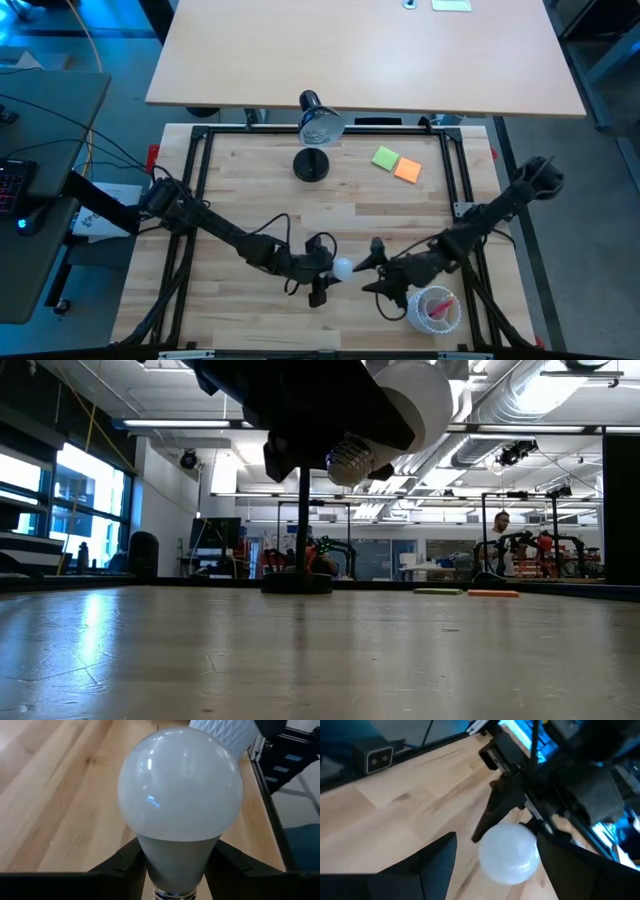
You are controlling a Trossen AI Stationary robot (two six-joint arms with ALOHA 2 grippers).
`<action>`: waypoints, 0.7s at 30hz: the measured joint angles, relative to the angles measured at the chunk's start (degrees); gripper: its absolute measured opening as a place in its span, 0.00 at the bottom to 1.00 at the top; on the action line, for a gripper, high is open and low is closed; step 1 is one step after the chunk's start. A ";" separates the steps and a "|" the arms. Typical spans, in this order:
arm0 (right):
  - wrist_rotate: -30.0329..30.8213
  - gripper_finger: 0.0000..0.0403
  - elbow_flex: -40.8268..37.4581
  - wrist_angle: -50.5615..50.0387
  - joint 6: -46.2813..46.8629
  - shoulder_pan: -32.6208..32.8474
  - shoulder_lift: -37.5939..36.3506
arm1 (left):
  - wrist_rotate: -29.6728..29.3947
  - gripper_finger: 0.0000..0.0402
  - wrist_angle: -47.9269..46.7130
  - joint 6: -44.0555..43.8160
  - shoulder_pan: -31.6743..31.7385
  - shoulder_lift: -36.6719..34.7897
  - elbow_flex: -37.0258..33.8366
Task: Screw lightbulb
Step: Insert the white lightbulb into the black lamp
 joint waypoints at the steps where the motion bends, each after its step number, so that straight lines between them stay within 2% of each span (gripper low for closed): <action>1: -1.43 0.68 0.81 -0.89 -1.65 -1.13 0.45 | 0.45 0.38 -0.02 -0.13 0.07 0.00 0.02; 10: -4.54 0.68 3.95 -3.51 -14.46 -5.45 5.82 | 1.71 0.38 0.01 -1.97 0.00 0.00 0.00; 21: -5.63 0.68 5.96 -0.89 -18.98 -6.60 10.81 | 3.63 0.38 -1.65 -3.39 -0.19 0.15 -0.07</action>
